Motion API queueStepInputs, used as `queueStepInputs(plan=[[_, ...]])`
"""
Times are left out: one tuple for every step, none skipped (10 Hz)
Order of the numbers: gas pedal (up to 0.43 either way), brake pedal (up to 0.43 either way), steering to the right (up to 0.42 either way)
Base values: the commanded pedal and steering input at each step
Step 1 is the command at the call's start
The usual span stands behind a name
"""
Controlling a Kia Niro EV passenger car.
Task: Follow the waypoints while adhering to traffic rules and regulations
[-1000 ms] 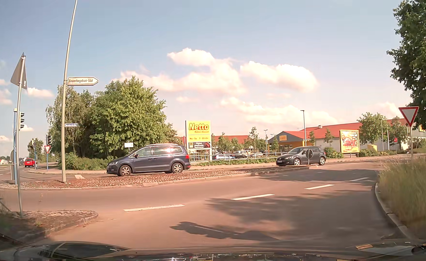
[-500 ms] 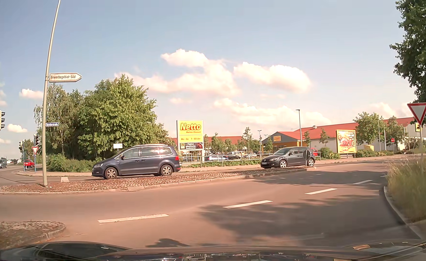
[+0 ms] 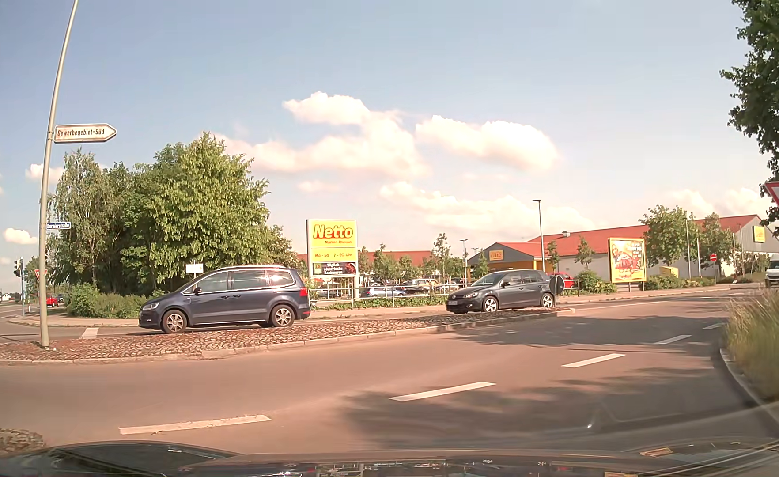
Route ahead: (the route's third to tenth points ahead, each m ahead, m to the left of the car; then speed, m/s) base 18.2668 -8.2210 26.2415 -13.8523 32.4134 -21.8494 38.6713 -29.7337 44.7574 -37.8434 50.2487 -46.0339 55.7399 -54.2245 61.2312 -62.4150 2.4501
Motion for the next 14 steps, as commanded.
queueStepInputs(plan=[[0.220, 0.018, 0.090], [0.228, 0.018, 0.100], [0.228, 0.018, 0.112], [0.228, 0.018, 0.125], [0.228, 0.018, 0.142], [0.228, 0.018, 0.160], [0.228, 0.018, 0.178], [0.228, 0.018, 0.200], [0.228, 0.018, 0.222], [0.228, 0.018, 0.241], [0.228, 0.018, 0.259], [0.228, 0.018, 0.273], [0.228, 0.018, 0.279], [0.228, 0.012, 0.279]])
